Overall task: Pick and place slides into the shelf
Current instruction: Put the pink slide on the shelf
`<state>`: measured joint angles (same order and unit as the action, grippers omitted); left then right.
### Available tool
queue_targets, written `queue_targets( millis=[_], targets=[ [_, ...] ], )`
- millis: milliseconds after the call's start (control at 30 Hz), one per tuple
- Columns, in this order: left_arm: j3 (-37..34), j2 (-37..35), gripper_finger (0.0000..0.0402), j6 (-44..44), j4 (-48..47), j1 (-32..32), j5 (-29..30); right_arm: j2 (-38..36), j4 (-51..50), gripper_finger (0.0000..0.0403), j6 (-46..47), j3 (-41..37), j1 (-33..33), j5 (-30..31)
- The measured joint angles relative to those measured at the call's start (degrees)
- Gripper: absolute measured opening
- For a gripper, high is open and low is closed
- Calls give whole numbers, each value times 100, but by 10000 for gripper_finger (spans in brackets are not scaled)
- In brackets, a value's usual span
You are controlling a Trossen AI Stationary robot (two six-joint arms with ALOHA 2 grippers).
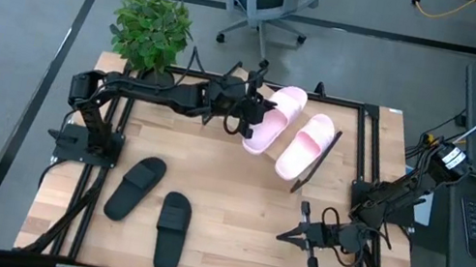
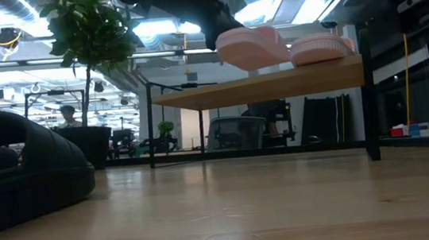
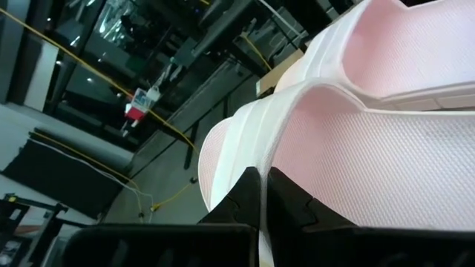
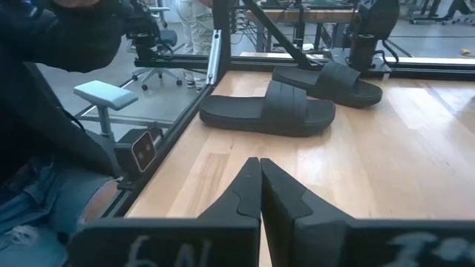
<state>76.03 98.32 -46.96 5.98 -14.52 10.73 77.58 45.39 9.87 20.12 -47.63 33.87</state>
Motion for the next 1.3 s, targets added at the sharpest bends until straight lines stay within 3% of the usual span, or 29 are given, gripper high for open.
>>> queue_targets(
  millis=[167, 300, 533, 1000, 1300],
  targets=[
    [8, 0, 0, -10, -94, -11, -3, 0, 2, 4, -5, 0, 28, -90],
    [487, 11, 0, 164, -969, -15, -300, -1, 63, 4, 7, 0, 28, -402],
    [903, 9, 0, 417, -1311, -17, -424, -26, 61, 4, 3, 4, 28, -507],
    [1305, 923, 0, 145, -1184, -85, -193, -28, 55, 4, 36, 4, 28, -507],
    [1438, 1016, 0, 269, -1156, -72, -271, -28, -28, 4, 20, 4, 28, -509]
  ],
)
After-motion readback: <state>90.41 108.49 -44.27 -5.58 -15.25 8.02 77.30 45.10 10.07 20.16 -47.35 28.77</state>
